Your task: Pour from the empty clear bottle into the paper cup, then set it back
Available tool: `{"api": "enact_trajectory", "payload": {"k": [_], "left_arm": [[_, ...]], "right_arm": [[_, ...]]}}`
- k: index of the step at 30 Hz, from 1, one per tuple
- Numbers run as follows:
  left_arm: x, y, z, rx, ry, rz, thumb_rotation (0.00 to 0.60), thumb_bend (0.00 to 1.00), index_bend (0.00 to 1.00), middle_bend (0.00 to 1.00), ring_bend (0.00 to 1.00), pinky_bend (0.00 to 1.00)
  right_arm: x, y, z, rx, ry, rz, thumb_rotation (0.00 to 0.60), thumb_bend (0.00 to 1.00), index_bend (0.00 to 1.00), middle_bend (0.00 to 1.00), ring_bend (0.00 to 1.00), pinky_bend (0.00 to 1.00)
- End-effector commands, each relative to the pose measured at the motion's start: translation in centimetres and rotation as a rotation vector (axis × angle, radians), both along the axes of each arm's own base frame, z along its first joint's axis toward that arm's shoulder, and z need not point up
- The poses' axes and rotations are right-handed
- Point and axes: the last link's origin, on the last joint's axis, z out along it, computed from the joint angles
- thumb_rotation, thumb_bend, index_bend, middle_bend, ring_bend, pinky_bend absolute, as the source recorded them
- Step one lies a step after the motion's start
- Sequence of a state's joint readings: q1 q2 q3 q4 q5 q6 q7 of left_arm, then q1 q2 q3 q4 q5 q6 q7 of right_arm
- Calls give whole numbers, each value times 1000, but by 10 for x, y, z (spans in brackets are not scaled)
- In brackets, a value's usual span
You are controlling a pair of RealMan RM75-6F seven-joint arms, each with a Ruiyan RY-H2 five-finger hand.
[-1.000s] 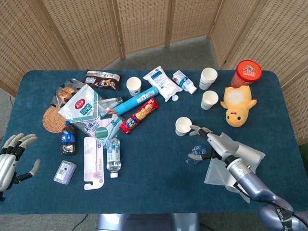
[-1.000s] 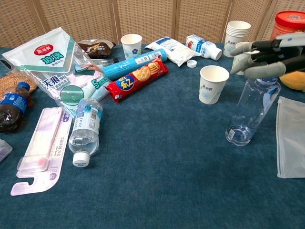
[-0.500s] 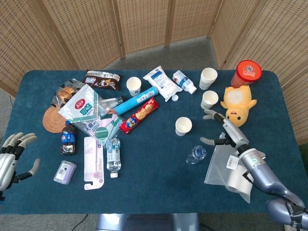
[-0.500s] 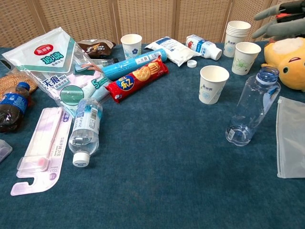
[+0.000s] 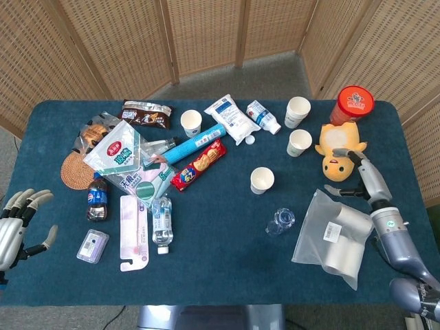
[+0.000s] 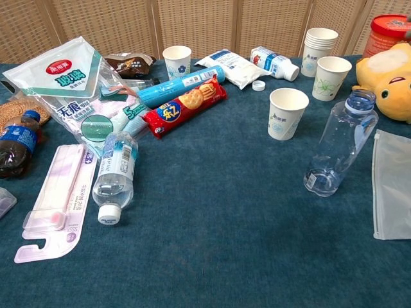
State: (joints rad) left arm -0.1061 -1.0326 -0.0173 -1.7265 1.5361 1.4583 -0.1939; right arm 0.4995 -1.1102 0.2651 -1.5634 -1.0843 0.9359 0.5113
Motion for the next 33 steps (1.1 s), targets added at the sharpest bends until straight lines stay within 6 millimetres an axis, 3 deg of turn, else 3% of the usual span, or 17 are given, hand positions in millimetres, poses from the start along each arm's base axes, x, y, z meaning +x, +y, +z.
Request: {"api": "enact_trajectory", "payload": {"k": [1,11,17,21,33], "left_arm": [[-1,-1,0,1,-1,4,333,491,148,171,86,43],[-14,-12,-4,-4,-23,24,330,490,148,171,86,41],[-26,-22,-2,0,-23,58,330,490,148,171,86,30],[-31,-27,0,16,-21,64,328,490,147,169,80,9],[-34,-37,1,19,-5,74,330,489,139,163,53,0]], "right_arm": [[-18,5,6,-51,50,-27,600,211,238,263,109,0],[-60,40,14,-111,319,-53,600,213,264,262,106,0],[-74,62,16,-150,520,-16,600,216,282,262,102,0],[-75,77,10,-160,619,3,600,218,286,262,97,0],[-68,100,2,-157,613,-3,600,213,283,262,93,0]]}}
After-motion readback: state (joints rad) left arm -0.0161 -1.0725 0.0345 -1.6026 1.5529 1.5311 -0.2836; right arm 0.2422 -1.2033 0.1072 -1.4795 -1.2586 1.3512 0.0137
